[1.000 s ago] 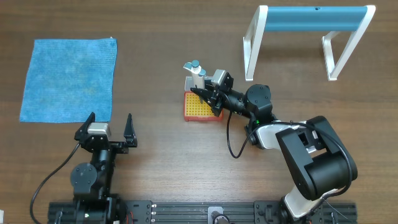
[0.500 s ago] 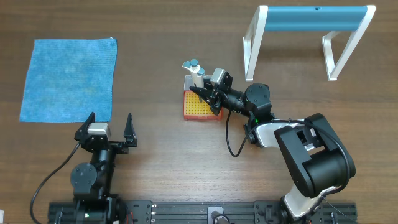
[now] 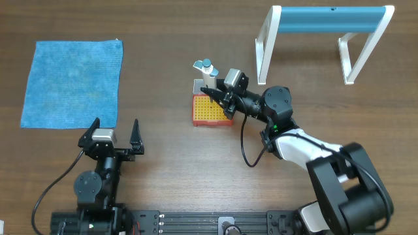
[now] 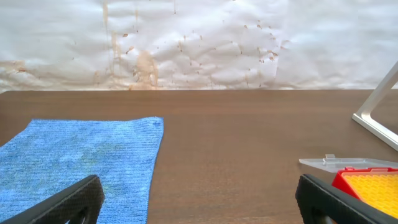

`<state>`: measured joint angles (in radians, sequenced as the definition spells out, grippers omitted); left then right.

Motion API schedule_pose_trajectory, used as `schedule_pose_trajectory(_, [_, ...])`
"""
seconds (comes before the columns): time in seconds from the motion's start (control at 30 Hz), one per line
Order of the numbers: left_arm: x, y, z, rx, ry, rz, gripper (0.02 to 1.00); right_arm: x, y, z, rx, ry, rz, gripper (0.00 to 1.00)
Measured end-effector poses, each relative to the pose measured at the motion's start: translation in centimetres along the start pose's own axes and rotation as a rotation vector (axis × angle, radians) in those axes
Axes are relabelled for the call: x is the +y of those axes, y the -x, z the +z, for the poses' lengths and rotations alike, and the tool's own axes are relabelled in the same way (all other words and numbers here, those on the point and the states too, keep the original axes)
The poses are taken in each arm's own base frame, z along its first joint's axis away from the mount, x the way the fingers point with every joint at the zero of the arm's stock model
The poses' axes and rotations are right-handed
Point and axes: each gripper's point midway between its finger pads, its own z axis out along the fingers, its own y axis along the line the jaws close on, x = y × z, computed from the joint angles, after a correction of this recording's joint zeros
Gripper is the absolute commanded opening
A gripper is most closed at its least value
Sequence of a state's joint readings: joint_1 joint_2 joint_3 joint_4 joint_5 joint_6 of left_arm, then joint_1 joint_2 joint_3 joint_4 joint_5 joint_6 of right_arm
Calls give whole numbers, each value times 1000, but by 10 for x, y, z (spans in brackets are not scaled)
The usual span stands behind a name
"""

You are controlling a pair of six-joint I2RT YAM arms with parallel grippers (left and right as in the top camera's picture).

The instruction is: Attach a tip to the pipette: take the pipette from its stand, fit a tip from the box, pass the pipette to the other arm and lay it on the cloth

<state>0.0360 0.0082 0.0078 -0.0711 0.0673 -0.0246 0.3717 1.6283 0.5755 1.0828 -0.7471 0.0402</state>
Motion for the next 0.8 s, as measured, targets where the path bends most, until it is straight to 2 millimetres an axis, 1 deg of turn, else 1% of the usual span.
schedule_pose_trajectory(0.07, [0, 0, 0, 0, 0, 0, 996, 3, 19, -4, -24, -1, -31, 75])
schedule_pose_trajectory(0.13, [0, 0, 0, 0, 0, 0, 998, 9, 45, -10, -65, -3, -77, 75])
schedule_pose_trajectory(0.2, [0, 0, 0, 0, 0, 0, 998, 15, 65, -17, -78, -2, -94, 75])
schedule_pose_trajectory(0.27, [0, 0, 0, 0, 0, 0, 996, 16, 66, -19, -21, -2, -34, 77])
schedule_pose_trajectory(0.33, [0, 0, 0, 0, 0, 0, 996, 14, 77, -18, 7, -2, -3, 75])
schedule_pose_trajectory(0.4, [0, 0, 0, 0, 0, 0, 996, 13, 90, -17, -2, -3, -3, 75])
schedule_pose_trajectory(0.47, [0, 0, 0, 0, 0, 0, 998, 16, 93, -17, -7, 12, -3, 75])
schedule_pose_trajectory(0.57, [0, 0, 0, 0, 0, 0, 996, 24, 92, -18, -3, 58, 31, 82])
schedule_pose_trajectory(0.8, [0, 0, 0, 0, 0, 0, 1000, 26, 92, -18, -2, 69, 50, 75])
